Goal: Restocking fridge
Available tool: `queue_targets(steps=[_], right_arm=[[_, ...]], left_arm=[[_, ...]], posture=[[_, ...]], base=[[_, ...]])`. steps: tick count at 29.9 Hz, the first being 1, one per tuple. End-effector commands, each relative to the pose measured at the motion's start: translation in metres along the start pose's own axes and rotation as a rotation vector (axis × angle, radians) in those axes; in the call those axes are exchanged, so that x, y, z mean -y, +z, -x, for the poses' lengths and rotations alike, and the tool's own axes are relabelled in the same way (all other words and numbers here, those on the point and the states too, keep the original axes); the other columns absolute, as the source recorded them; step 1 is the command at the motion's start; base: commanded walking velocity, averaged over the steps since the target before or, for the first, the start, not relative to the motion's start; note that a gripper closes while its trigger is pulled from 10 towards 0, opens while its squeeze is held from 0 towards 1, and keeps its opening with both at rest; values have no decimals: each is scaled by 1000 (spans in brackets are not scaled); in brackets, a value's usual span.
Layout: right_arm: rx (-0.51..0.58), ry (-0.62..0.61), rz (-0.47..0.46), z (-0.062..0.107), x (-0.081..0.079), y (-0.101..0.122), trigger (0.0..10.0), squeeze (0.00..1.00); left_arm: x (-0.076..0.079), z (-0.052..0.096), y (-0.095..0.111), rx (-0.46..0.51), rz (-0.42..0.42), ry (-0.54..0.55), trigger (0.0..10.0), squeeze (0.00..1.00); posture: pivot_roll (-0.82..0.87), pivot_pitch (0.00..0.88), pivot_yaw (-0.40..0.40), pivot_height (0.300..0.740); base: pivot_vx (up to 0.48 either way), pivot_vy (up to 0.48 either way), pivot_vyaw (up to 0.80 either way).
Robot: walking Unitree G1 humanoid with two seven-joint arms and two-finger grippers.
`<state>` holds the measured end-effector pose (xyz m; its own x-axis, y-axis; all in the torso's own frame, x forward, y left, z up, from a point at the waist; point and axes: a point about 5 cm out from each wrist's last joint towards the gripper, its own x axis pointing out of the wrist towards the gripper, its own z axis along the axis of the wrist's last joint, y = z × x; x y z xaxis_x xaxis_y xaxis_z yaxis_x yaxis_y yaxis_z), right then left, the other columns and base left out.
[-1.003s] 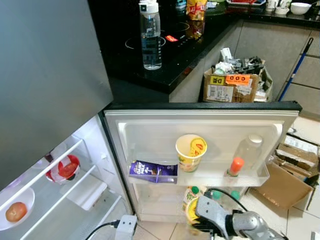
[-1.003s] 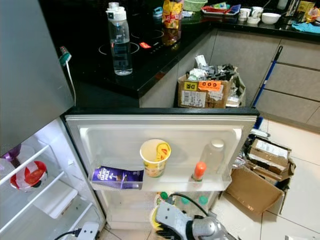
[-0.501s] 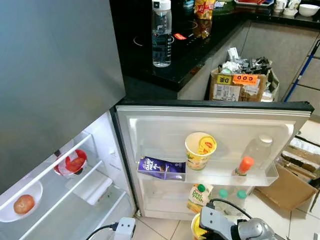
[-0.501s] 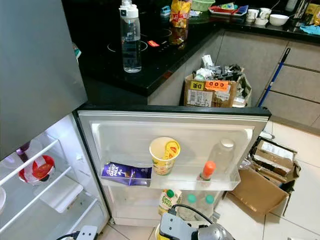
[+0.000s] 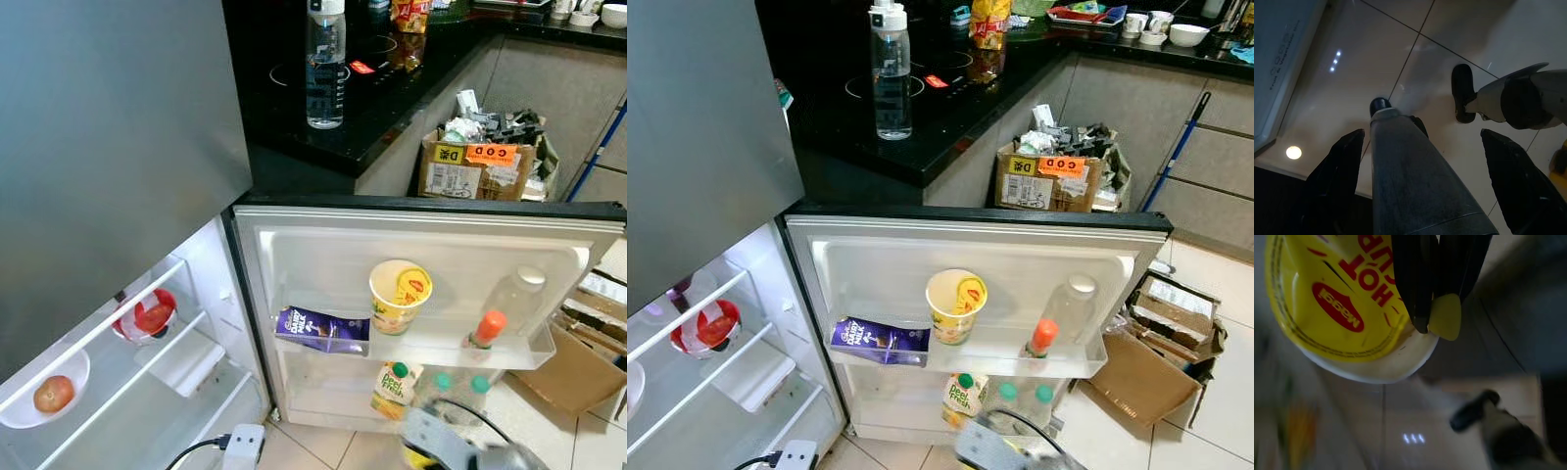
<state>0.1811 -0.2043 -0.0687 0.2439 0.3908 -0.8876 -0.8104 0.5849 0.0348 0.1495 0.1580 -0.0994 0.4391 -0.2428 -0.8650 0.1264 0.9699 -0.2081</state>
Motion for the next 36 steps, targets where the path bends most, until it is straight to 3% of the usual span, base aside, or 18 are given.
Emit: queue_targets(steps=[1, 4, 5, 6, 12, 14, 16, 20, 27, 33, 34, 36], right_arm=[[-18, -52, -108, 1, -2, -13, 10000, 0], [-52, -118, -226, 2, -7, -30, 10000, 0], [-52, -118, -226, 2, -7, -30, 10000, 0], [-74, -173, -309, 4, -9, -41, 10000, 0], [-90, -225, -379, 5, -11, -50, 10000, 0], [-125, -315, -491, 8, -15, -65, 10000, 0], [-125, -315, -491, 8, -15, -65, 10000, 0], [-180, -391, -621, 11, -28, -85, 10000, 0], [-180, -399, -643, 9, -33, -87, 10000, 0], [-122, -400, -623, 7, -26, -76, 10000, 0], [-69, -401, -560, 5, -18, -64, 10000, 0], [-54, -402, -543, 5, -16, -60, 10000, 0]], left_arm=[[2, 0, -4, -14, 10, 2, 10000, 0], [1, 0, -4, -15, 11, 6, 10000, 0], [1, 0, -4, -15, 11, 6, 10000, 0], [1, 0, -4, -16, 11, 7, 10000, 0], [1, 0, -4, -16, 11, 8, 10000, 0], [0, 0, -3, -16, 8, 11, 10000, 0], [0, 0, -3, -16, 8, 11, 10000, 0], [-2, 1, -2, -15, 2, 20, 10000, 0], [-4, 1, -2, -19, -10, 26, 10000, 0], [-5, 1, -1, -18, -17, 28, 10000, 0], [-6, 1, 0, -17, -24, 31, 10000, 0], [-6, 1, 0, -17, -27, 31, 10000, 0]], posture=[[-148, 0, -8, 740], [-148, 0, -8, 740], [-148, 0, -8, 740], [-148, 0, -7, 740], [-148, 0, -6, 740], [-146, 0, -3, 740], [-146, 0, -3, 740], [-145, 0, 2, 740], [-146, 0, 10, 740], [-146, 0, 10, 740], [-149, 0, 13, 740], [-149, 0, 13, 740]], base=[[0, 0, 0], [0, 0, 0], [0, 0, 0], [0, 0, 0], [0, 0, 0], [0, 0, 0], [0, 0, 0], [0, 0, -681], [0, 0, -788], [0, 0, -698], [0, 0, 0], [0, 0, 0]])
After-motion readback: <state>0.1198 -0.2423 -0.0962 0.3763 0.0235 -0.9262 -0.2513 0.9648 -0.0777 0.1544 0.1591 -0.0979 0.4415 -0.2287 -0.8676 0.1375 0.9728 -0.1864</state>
